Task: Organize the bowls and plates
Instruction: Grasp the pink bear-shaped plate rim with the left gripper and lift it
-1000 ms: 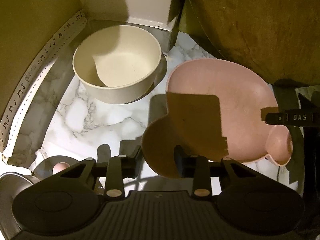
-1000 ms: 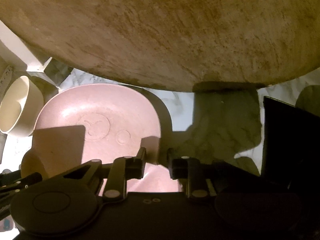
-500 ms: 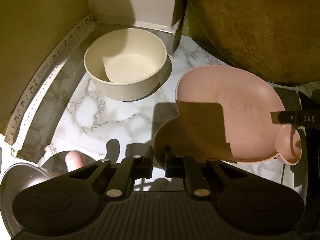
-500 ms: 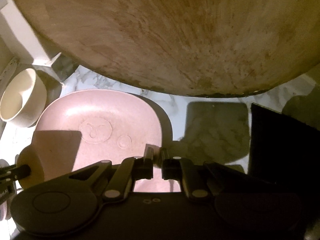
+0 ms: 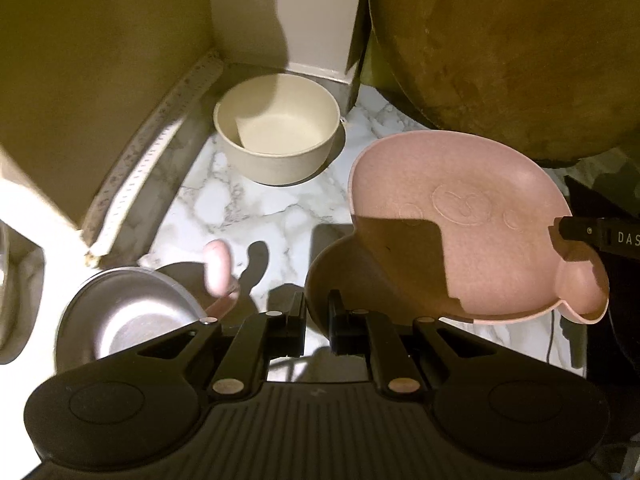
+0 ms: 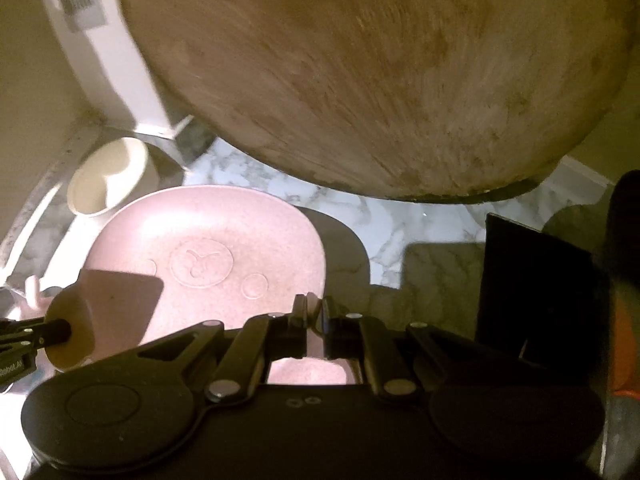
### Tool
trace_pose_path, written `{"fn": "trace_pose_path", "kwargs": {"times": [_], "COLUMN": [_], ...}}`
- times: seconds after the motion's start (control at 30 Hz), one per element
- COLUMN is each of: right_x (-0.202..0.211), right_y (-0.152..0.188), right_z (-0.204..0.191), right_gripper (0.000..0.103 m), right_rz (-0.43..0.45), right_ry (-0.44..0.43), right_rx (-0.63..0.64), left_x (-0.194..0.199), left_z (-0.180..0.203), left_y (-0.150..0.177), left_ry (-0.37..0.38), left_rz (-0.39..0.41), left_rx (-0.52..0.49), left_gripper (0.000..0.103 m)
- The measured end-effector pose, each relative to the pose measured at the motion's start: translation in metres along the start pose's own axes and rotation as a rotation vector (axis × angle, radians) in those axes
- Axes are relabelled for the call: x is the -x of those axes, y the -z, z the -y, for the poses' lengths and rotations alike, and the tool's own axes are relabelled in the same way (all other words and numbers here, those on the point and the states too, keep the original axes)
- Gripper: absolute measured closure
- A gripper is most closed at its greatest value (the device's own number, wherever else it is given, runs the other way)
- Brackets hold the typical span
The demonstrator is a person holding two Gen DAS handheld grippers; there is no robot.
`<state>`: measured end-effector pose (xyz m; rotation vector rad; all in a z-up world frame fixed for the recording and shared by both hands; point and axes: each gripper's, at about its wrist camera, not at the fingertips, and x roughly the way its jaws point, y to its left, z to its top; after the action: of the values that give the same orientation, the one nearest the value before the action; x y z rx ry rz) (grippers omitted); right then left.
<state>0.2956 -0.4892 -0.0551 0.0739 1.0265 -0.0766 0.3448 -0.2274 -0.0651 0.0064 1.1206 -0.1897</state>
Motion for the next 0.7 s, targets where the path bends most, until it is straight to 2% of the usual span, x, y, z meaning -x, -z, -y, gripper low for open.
{"fn": "trace_pose_path", "kwargs": {"times": [0.3,0.7], "right_x": [0.050,0.102], "right_y": [0.016,0.048], "right_z": [-0.025,-0.091], "right_gripper": [0.096,0.096], "right_rz": [0.051,0.086], "right_ry": [-0.097,-0.190], "right_rx": [0.020,0.112], "left_x": [0.068,0.139], "left_z": [-0.028,-0.084], "left_y": [0.032,0.089], "left_ry": [0.007,-0.013], "left_rz": [0.043,0.077], "left_rx": [0.029,0.101], "left_gripper": [0.093,0.093]}}
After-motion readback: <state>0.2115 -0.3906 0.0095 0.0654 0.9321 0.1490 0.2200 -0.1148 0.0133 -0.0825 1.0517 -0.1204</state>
